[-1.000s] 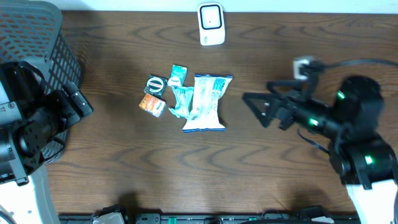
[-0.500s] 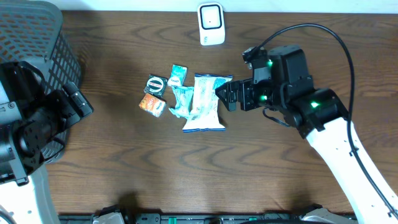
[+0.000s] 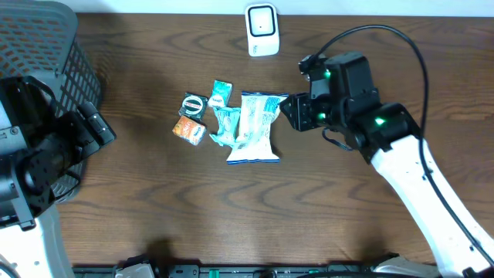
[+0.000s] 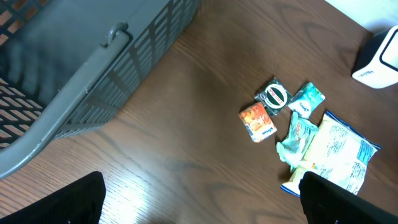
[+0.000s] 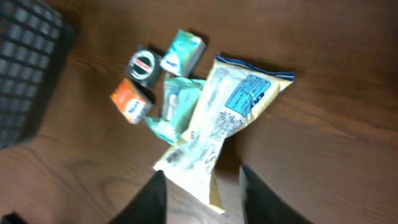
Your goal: Scan the item barcode
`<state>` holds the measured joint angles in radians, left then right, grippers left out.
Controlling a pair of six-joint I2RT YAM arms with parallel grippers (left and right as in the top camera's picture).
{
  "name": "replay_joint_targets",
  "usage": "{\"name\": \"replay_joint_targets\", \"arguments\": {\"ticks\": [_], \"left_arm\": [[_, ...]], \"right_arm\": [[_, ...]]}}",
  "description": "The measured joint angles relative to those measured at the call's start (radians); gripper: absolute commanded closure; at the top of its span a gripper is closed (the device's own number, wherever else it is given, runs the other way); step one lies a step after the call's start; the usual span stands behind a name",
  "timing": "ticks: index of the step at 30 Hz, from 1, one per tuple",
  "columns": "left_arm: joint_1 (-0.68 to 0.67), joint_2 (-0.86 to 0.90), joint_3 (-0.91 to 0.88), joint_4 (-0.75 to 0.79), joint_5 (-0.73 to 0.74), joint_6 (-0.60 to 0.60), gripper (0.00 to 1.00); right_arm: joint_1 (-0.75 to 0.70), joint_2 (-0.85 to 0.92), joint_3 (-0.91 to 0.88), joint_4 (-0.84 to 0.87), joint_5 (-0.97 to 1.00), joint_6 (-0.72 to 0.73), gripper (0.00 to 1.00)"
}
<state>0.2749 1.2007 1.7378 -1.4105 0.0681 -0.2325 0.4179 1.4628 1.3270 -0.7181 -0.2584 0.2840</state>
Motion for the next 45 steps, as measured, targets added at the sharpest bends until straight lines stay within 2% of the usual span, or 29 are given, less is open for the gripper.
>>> {"name": "replay_joint_targets", "arguments": {"ticks": [1,7,8,10,12,15,17,18,23,31,45], "left_arm": [[0.0,0.0,0.0,0.0,0.0,0.0,0.02],[0.0,0.0,0.0,0.0,0.0,0.0,0.02],[0.0,0.0,0.0,0.0,0.0,0.0,0.02],[0.0,0.0,0.0,0.0,0.0,0.0,0.03],[0.0,0.0,0.0,0.0,0.0,0.0,0.02],[0.0,0.0,0.0,0.0,0.0,0.0,0.02],[0.0,0.0,0.0,0.0,0.0,0.0,0.02],[0.0,0.0,0.0,0.0,0.0,0.0,0.02],[0.0,0.0,0.0,0.0,0.0,0.0,0.02],[0.0,0.0,0.0,0.0,0.0,0.0,0.02],[0.0,0.0,0.0,0.0,0.0,0.0,0.02]], "right_arm": [[0.0,0.022,0.0,0.005,0.002,0.003,0.86],[0.0,0.124,0.0,0.055,0.008,0.035,0.87],[0.0,0.132,0.0,0.07,0.009,0.044,0.86],[0.0,0.135,0.0,0.092,0.009,0.069,0.74],[0.0,0.134,0.0,0.11,0.009,0.088,0.73],[0.0,0.134,0.0,0.129,0.009,0.121,0.82],[0.001,0.134,0.0,0.154,0.011,0.138,0.96],[0.001,0.134,0.0,0.173,0.012,0.143,0.99],[0.02,0.155,0.001,0.252,0.016,0.158,0.99],[0.038,0.283,0.001,0.299,0.016,0.157,0.99],[0.039,0.431,0.001,0.2,0.063,0.105,0.99]]}}
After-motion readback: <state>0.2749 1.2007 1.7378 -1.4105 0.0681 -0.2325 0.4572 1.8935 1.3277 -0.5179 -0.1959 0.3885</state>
